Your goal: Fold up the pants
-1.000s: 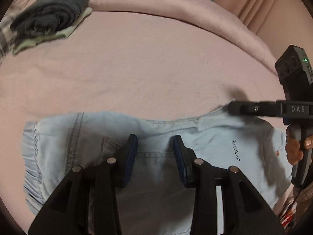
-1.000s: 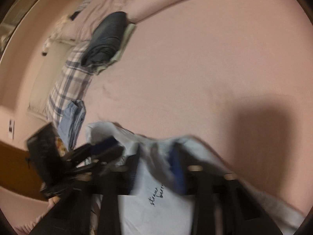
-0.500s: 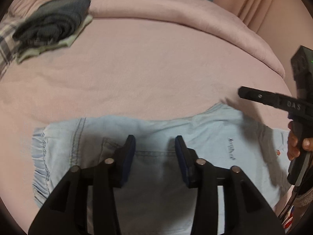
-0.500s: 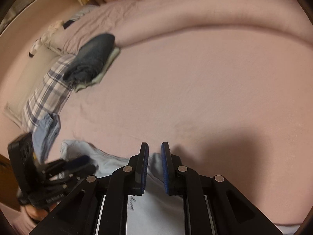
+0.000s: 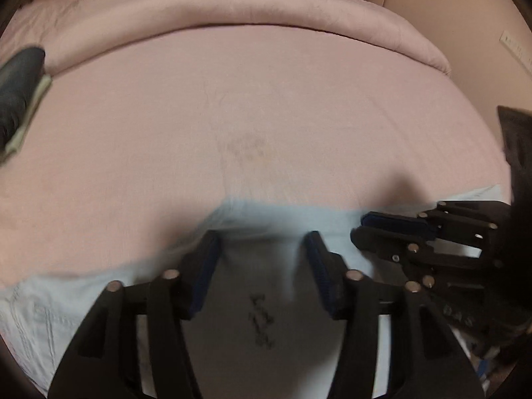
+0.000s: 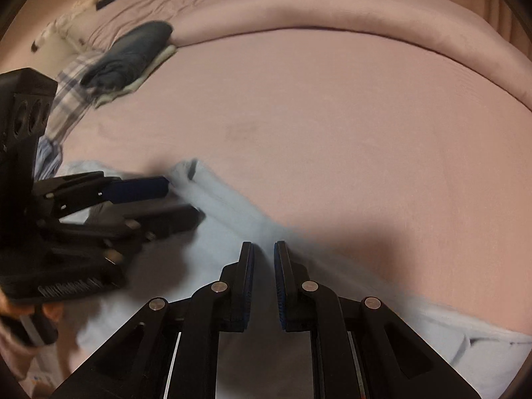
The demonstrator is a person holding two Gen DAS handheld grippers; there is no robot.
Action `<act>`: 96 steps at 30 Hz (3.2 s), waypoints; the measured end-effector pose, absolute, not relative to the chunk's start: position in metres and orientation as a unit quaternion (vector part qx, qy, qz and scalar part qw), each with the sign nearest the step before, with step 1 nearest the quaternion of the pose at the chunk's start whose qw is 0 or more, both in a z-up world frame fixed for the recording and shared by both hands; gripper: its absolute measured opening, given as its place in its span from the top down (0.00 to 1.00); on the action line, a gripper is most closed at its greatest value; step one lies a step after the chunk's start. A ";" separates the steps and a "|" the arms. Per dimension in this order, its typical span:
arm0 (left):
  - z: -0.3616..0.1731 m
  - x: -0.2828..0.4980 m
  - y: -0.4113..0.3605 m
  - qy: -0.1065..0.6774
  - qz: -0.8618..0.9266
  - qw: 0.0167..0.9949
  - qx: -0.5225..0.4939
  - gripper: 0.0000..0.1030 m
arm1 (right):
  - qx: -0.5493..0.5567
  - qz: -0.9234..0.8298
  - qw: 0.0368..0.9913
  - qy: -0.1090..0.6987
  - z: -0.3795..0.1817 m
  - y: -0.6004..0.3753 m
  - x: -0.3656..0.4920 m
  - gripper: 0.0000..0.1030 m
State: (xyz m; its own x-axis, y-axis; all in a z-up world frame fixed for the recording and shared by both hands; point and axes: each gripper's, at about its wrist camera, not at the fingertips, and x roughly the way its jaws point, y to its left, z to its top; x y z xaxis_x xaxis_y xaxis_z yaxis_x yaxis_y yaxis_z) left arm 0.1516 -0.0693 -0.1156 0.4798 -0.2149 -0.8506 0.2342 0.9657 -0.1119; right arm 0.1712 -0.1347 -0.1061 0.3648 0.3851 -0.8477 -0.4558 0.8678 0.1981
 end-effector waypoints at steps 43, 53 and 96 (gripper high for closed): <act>-0.115 0.080 -0.170 0.569 -0.253 0.762 -0.181 0.30 | 0.419 -0.063 0.847 0.322 -0.105 -0.477 -0.007 0.83; -0.101 0.086 -0.185 0.559 -0.342 0.676 -0.337 0.13 | 0.196 0.064 0.933 0.294 -0.031 -0.361 0.010 0.85; -0.093 0.047 -0.102 0.512 -0.291 0.770 -0.246 0.35 | 0.006 0.197 0.896 0.397 -0.046 -0.267 0.040 0.61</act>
State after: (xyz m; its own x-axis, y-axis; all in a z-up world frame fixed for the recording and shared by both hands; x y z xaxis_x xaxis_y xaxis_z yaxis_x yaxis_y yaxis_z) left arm 0.0473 -0.1022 -0.0933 0.3052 -0.7004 -0.6452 0.1967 0.7093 -0.6769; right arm 0.0403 -0.2666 -0.0456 0.6065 0.3587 -0.7096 -0.3494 0.9219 0.1674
